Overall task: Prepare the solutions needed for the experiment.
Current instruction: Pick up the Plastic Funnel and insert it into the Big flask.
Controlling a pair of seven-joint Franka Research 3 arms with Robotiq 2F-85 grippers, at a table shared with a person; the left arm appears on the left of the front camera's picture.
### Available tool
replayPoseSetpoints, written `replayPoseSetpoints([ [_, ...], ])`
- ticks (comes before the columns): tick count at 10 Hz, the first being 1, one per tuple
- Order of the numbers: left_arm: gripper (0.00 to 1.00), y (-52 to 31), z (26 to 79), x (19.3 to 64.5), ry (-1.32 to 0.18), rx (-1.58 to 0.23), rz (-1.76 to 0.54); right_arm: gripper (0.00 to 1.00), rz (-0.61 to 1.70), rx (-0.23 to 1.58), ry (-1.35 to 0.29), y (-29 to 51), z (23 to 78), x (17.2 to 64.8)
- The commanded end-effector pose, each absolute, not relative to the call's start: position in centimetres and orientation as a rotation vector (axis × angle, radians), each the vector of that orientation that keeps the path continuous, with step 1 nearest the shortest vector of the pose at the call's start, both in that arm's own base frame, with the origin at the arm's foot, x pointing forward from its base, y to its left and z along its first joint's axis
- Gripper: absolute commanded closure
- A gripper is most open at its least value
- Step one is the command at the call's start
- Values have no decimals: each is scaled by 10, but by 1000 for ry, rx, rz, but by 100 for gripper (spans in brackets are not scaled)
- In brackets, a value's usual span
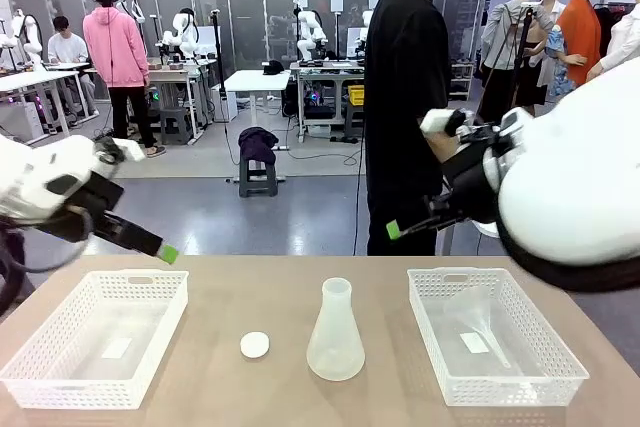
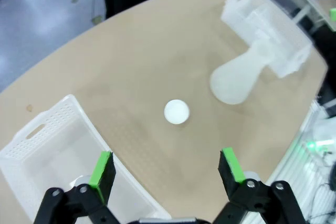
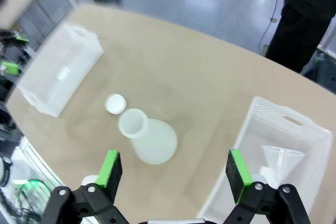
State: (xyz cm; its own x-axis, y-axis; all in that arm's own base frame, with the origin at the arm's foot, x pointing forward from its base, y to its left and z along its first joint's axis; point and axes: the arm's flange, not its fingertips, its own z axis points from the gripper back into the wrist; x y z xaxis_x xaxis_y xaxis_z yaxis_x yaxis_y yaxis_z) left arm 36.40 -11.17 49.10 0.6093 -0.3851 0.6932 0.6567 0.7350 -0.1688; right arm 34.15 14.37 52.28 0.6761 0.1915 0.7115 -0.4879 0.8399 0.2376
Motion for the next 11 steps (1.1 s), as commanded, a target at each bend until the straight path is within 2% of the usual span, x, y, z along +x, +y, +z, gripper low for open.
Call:
replayPoseSetpoints([
  [1, 0, -62, 464, 319, -654, -608, -606, 0, 267, 612, -707, 109, 506, 317],
  [3, 0, -44, 464, 321, -590, -812, -584, 0, 198, 844, -630, 88, 508, 315],
  [4, 0, -40, 461, 326, -537, -920, -513, 0, 149, 955, -533, 79, 504, 320],
  [8, 0, -43, 440, 347, -540, -1149, -558, 0, -2, 1213, -331, 60, 474, 347],
  [11, 0, -51, 434, 354, -497, -1226, -518, 0, -58, 1283, -282, 55, 461, 355],
])
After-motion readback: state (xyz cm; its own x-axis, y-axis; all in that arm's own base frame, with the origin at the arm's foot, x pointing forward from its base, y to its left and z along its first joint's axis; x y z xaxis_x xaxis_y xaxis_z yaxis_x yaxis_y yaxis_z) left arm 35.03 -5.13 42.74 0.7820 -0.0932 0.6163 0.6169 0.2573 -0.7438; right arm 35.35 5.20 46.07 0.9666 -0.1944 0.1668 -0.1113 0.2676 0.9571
